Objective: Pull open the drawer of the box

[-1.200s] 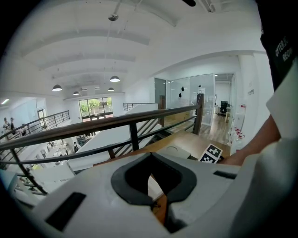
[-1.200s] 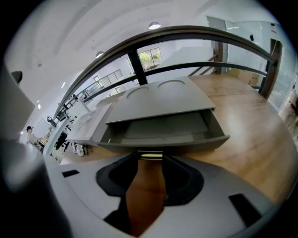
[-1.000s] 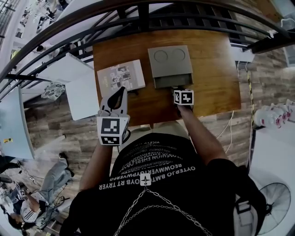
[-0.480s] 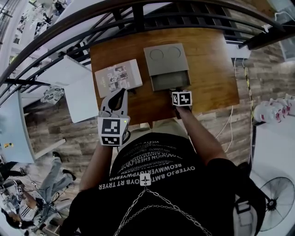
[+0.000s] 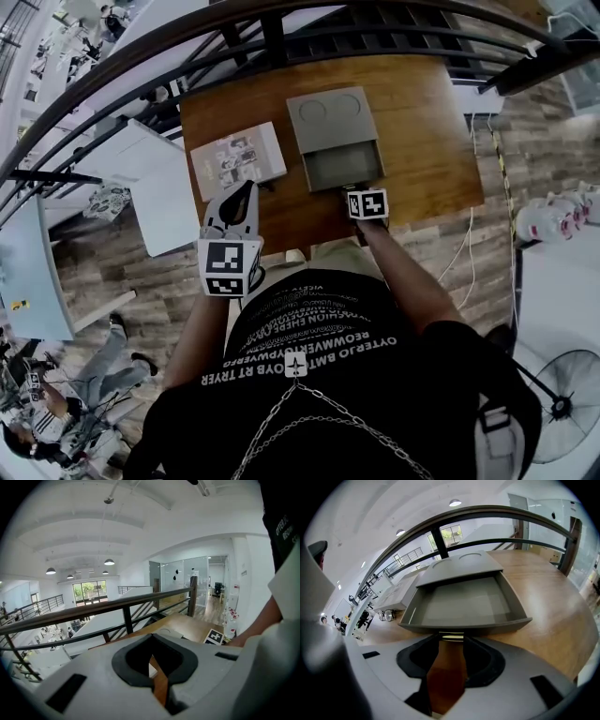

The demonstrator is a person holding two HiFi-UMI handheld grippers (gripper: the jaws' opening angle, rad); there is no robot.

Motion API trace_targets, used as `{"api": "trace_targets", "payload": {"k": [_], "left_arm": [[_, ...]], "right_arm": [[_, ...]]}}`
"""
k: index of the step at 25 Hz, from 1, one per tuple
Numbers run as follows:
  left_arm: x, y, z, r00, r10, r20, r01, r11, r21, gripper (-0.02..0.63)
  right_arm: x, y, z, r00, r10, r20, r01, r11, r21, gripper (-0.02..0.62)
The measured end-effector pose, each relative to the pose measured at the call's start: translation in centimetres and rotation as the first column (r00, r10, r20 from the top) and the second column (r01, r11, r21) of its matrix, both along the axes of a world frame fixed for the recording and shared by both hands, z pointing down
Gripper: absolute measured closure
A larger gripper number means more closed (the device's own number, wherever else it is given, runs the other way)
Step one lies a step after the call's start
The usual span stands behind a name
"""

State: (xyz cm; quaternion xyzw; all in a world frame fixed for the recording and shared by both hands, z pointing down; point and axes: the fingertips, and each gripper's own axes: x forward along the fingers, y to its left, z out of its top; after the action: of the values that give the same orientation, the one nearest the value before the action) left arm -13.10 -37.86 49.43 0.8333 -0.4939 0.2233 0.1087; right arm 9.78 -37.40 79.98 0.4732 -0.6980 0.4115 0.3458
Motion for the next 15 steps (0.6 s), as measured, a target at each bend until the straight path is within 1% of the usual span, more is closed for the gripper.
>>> {"api": "trace_targets", "payload": {"k": [15], "left_arm": [[-0.4, 1.4, -0.2, 1.000, 0.004, 0.000, -0.004, 1.000, 0.001, 0.600]], "right_arm": [[0.3, 2.4, 0.0, 1.000, 0.000, -0.002, 0.000, 1.000, -0.010, 0.434]]}}
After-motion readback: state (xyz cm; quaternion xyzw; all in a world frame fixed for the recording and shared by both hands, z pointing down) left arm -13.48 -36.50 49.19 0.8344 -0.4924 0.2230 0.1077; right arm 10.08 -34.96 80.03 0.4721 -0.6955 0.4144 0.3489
